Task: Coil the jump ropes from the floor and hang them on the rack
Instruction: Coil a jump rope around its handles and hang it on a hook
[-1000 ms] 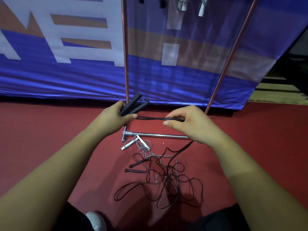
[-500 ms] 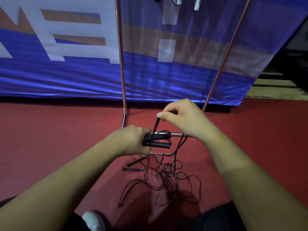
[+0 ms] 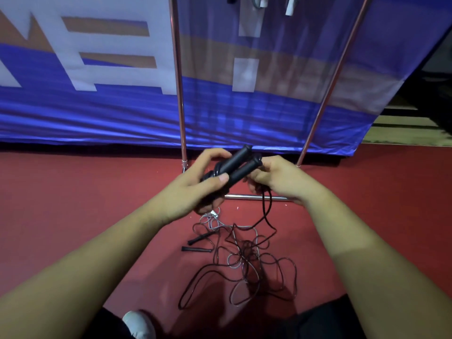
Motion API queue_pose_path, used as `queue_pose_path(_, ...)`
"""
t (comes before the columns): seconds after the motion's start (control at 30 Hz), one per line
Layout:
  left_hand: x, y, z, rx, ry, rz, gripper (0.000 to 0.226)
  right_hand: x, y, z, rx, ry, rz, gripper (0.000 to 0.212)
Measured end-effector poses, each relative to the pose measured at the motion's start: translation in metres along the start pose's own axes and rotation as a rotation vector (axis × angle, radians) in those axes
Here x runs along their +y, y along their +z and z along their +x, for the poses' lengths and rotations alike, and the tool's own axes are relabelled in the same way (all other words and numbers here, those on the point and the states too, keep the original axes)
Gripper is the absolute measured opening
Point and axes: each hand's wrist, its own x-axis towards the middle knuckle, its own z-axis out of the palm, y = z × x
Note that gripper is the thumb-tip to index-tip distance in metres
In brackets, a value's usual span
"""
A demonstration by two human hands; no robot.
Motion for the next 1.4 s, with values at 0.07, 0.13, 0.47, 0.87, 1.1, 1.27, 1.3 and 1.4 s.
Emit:
queue_pose_path(0.07,0.003,0.000,0.001,0.050,0.015,-0.019,0.039,-0.001,0.003,-0.001,-0.016,-0.001,0.033,0.026)
queue_pose_path(0.13,0.004,-0.001,0.002,0.096,0.010,-0.032,0.033,-0.001,0.005,-0.001,-0.041,0.006,0.060,0.027)
queue_pose_path(0.47,0.014,-0.015,0.009,0.283,-0.058,-0.219,0.028,-0.005,-0.003,-0.007,-0.022,0.051,-0.025,0.009)
queue_pose_path(0.87,0.012,-0.032,0.007,0.400,-0.110,-0.006,0.017,-0.013,0.002,-0.013,-0.062,0.088,-0.008,0.017)
queue_pose_path(1.1,0.009,-0.040,0.004,0.335,-0.153,-0.118,0.013,-0.009,0.010,-0.008,0.041,0.115,-0.064,0.022)
queue_pose_path(1.27,0.010,-0.041,0.006,0.399,-0.166,-0.204,0.002,-0.015,0.014,-0.011,0.018,-0.029,-0.205,0.024)
queue_pose_path(1.3,0.010,-0.041,0.007,0.400,-0.161,-0.204,0.007,-0.013,0.014,-0.011,0.022,-0.044,-0.227,0.023)
queue_pose_path(1.4,0.008,-0.040,0.008,0.366,-0.137,-0.171,0.027,-0.010,0.013,-0.009,0.038,-0.023,-0.189,0.022)
